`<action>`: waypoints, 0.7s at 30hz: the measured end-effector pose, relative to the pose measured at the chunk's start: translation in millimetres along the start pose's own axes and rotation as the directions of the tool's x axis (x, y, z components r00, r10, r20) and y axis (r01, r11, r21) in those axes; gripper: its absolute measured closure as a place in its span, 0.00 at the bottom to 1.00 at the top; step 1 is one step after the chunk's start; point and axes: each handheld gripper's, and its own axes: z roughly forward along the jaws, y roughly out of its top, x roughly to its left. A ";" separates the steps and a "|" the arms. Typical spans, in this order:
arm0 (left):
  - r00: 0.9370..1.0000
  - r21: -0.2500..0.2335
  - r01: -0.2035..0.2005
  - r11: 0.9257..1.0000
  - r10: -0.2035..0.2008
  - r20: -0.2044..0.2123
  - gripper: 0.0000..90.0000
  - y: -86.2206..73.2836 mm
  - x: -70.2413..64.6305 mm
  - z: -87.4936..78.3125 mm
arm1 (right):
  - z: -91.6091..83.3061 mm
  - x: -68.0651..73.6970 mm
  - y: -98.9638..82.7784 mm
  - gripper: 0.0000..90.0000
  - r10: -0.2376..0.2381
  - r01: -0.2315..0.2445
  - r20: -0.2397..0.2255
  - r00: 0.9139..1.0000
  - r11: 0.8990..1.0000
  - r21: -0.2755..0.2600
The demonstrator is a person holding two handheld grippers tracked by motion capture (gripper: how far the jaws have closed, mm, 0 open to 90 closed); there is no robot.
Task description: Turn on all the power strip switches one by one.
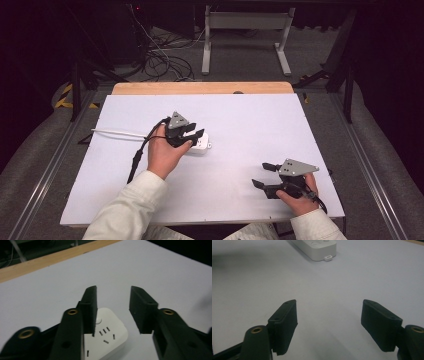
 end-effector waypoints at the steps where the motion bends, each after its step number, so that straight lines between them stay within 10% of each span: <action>1: 1.000 -0.012 -0.003 1.000 0.003 0.019 0.50 -0.5 -0.5 -4.1 | 0.0 0.0 0.0 0.33 0.000 0.000 0.001 1.000 1.000 0.000; 6: 0.995 -0.032 -0.088 0.996 0.090 0.037 0.30 -8.4 -8.3 -26.2 | 1.0 -0.5 0.7 0.32 0.000 0.000 0.002 1.000 1.000 -0.001; 15: 0.990 -0.111 -0.080 0.991 0.092 0.108 0.23 -34.8 -10.9 -67.6 | 0.6 -0.2 0.2 0.31 0.004 -0.004 0.004 1.000 1.000 -0.003; 21: 0.990 -0.102 -0.139 0.985 0.142 0.022 0.22 -59.2 -5.7 -93.2 | 1.2 0.2 0.3 0.31 0.001 -0.001 0.005 1.000 1.000 -0.002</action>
